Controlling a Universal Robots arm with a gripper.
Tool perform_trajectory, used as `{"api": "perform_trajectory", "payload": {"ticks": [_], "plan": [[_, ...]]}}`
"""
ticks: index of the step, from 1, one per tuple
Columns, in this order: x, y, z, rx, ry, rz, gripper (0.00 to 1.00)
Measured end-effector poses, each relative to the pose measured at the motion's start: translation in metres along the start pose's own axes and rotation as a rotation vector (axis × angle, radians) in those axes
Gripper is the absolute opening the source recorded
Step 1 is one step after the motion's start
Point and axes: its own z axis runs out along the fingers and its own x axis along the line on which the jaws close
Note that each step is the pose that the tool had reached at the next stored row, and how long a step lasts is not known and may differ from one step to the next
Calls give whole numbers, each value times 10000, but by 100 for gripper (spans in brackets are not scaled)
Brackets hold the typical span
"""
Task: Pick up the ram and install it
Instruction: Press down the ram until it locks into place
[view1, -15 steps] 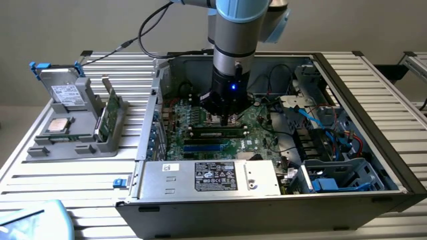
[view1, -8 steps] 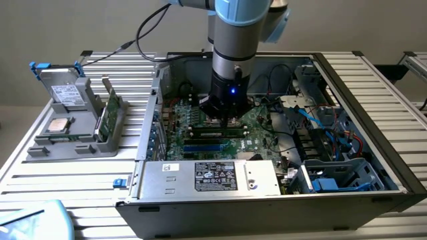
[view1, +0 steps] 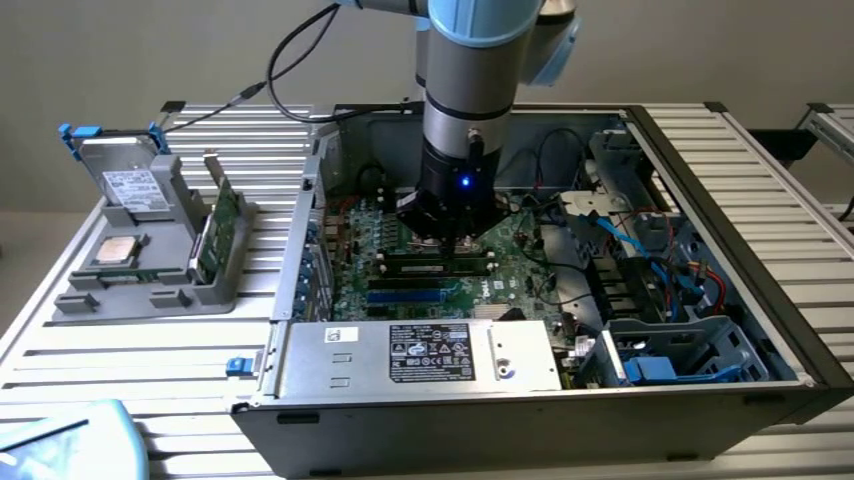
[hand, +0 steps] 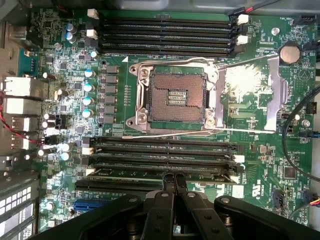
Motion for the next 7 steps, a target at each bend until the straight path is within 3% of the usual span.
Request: {"api": "perform_trajectory", "payload": {"ticks": [7], "plan": [[0, -1, -1, 1, 1, 1, 11]]}}
